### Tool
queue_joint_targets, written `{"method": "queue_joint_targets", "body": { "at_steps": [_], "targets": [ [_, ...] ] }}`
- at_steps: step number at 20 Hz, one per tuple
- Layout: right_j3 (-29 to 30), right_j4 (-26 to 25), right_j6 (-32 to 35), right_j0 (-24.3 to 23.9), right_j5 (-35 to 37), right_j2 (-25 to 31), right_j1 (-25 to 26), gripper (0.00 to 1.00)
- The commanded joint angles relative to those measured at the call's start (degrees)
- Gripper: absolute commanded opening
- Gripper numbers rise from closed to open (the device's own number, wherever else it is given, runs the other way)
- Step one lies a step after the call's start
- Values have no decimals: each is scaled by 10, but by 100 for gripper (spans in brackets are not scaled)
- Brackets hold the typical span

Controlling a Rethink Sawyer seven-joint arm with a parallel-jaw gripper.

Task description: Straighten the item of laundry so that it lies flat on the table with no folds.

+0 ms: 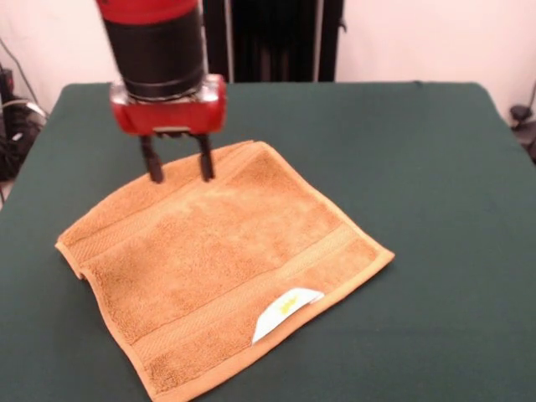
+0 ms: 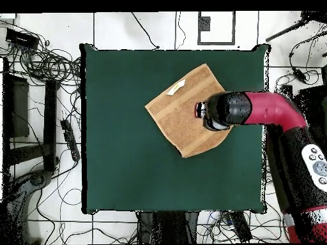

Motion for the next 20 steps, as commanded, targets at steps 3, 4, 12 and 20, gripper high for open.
{"method": "queue_joint_targets", "body": {
  "at_steps": [3,4,12,20],
  "targets": [
    [-79,-35,64,70,80,-101,68,100],
    [-90,-36,89,80,88,-116,79,100],
    [-125,26,176,116,108,-194,134,100],
    [-113,50,171,135,88,-245,143,100]
  ]
}}
